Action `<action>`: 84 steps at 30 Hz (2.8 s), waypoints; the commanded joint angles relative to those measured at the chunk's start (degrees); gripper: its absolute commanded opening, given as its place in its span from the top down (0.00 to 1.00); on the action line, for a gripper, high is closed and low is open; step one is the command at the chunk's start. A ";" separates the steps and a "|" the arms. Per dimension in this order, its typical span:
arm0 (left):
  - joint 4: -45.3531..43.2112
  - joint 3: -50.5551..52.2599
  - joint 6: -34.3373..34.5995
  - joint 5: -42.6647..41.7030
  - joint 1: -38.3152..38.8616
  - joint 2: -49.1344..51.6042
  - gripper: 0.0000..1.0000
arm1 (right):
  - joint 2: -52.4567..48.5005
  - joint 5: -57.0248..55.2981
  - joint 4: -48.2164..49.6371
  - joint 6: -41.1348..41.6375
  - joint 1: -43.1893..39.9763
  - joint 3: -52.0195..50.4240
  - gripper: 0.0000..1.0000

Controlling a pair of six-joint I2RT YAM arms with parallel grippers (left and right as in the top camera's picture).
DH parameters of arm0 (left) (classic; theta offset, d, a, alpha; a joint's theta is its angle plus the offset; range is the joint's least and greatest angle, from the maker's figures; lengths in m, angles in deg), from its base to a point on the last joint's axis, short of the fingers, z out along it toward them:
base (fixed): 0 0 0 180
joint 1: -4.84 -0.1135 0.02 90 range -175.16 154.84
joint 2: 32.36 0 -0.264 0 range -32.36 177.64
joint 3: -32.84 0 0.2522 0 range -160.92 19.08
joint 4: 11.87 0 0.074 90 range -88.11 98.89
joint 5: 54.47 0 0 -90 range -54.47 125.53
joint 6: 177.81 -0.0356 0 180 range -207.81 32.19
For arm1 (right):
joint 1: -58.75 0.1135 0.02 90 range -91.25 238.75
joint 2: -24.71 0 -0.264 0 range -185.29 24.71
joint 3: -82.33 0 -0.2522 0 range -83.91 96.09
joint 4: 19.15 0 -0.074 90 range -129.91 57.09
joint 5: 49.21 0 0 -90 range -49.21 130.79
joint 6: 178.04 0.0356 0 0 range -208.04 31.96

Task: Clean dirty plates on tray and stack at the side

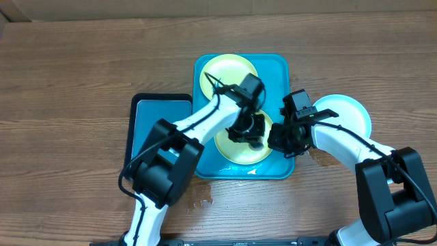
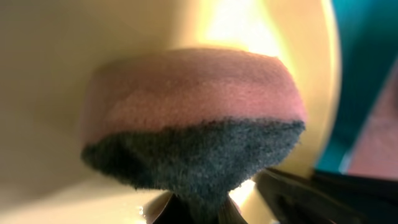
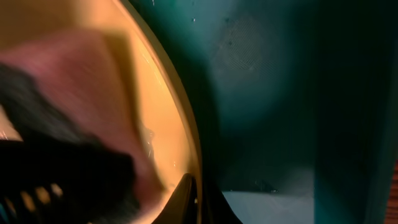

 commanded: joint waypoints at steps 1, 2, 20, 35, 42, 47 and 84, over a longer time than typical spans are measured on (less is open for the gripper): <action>0.02 0.70 -0.92 -6.08 1.49 3.63 0.96 | -1.36 -3.15 -0.66 -1.66 0.28 -1.29 0.96; 0.13 0.70 -0.92 -5.49 0.48 3.63 0.96 | -1.36 -3.15 -0.66 -1.66 0.28 -1.29 0.96; 13.92 -4.52 -4.20 15.67 -13.92 3.15 0.96 | -1.36 -3.15 -0.68 -1.64 0.28 -1.29 0.96; 24.81 -4.90 -3.89 33.57 -11.65 -5.51 0.96 | -1.36 -3.15 -0.66 -1.62 0.28 -1.29 0.96; 23.10 -4.90 -4.68 28.35 -11.39 -17.14 0.96 | -1.36 -3.13 -0.66 -1.62 0.28 -1.29 0.96; 19.96 -3.76 -4.57 20.72 -8.81 -17.51 0.96 | -1.36 -3.15 -0.66 -1.62 0.28 -1.29 0.96; 24.92 -2.38 4.22 42.05 -1.68 -12.81 0.96 | -1.36 -3.13 -0.48 -1.62 0.28 -1.29 0.96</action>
